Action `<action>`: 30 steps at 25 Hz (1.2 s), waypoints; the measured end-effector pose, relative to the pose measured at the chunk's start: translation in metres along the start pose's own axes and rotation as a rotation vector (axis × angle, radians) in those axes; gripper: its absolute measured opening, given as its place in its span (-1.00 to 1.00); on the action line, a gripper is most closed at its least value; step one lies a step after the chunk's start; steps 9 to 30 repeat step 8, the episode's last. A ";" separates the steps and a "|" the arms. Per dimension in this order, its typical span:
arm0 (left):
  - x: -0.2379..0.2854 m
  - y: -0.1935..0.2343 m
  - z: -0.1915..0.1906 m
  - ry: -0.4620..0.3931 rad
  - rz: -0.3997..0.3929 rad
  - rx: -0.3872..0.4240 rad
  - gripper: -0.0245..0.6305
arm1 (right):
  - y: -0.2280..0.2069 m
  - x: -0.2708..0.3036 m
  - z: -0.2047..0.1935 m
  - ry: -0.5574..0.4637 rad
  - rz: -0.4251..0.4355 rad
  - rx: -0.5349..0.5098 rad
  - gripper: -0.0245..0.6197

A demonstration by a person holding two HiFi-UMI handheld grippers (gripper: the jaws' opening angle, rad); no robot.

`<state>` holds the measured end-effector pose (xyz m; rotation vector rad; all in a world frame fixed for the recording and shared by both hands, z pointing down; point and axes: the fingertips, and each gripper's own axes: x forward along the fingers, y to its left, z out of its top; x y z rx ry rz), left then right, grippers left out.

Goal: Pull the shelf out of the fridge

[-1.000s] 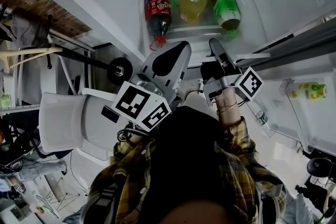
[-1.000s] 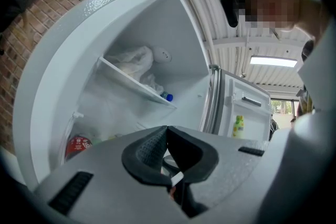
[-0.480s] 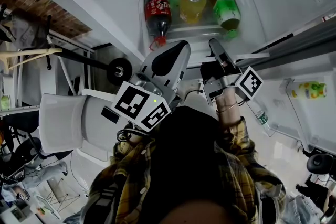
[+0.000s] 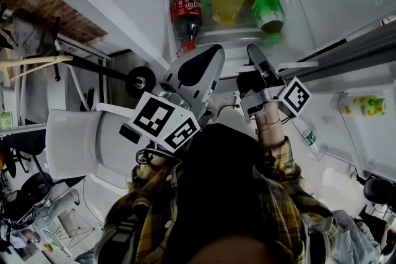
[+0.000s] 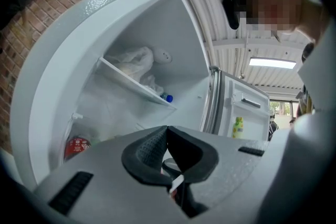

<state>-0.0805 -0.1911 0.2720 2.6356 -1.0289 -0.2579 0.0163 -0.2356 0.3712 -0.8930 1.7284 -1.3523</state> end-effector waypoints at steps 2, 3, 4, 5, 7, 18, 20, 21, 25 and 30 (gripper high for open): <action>0.000 0.000 0.000 0.003 -0.005 0.001 -0.92 | 0.000 0.001 -0.001 0.000 0.000 0.002 -0.81; 0.001 0.000 -0.001 0.006 -0.010 0.003 -0.92 | 0.000 0.001 -0.001 -0.001 -0.001 0.003 -0.81; 0.002 0.000 -0.001 0.010 -0.017 0.005 -0.92 | -0.001 0.000 -0.001 -0.002 -0.002 0.003 -0.81; 0.003 -0.001 -0.001 0.015 -0.026 0.008 -0.92 | -0.001 0.000 0.000 -0.003 -0.003 0.001 -0.81; 0.006 -0.003 -0.001 0.028 -0.047 0.016 -0.92 | 0.000 0.000 0.000 -0.004 -0.004 -0.003 -0.82; 0.007 -0.004 -0.001 0.035 -0.059 0.021 -0.92 | 0.000 0.000 0.000 -0.004 -0.004 -0.006 -0.81; 0.007 -0.004 -0.001 0.035 -0.059 0.021 -0.92 | 0.000 0.000 0.000 -0.004 -0.004 -0.006 -0.81; 0.007 -0.004 -0.001 0.035 -0.059 0.021 -0.92 | 0.000 0.000 0.000 -0.004 -0.004 -0.006 -0.81; 0.007 -0.004 -0.001 0.035 -0.059 0.021 -0.92 | 0.000 0.000 0.000 -0.004 -0.004 -0.006 -0.81; 0.007 -0.004 -0.001 0.035 -0.059 0.021 -0.92 | 0.000 0.000 0.000 -0.004 -0.004 -0.006 -0.81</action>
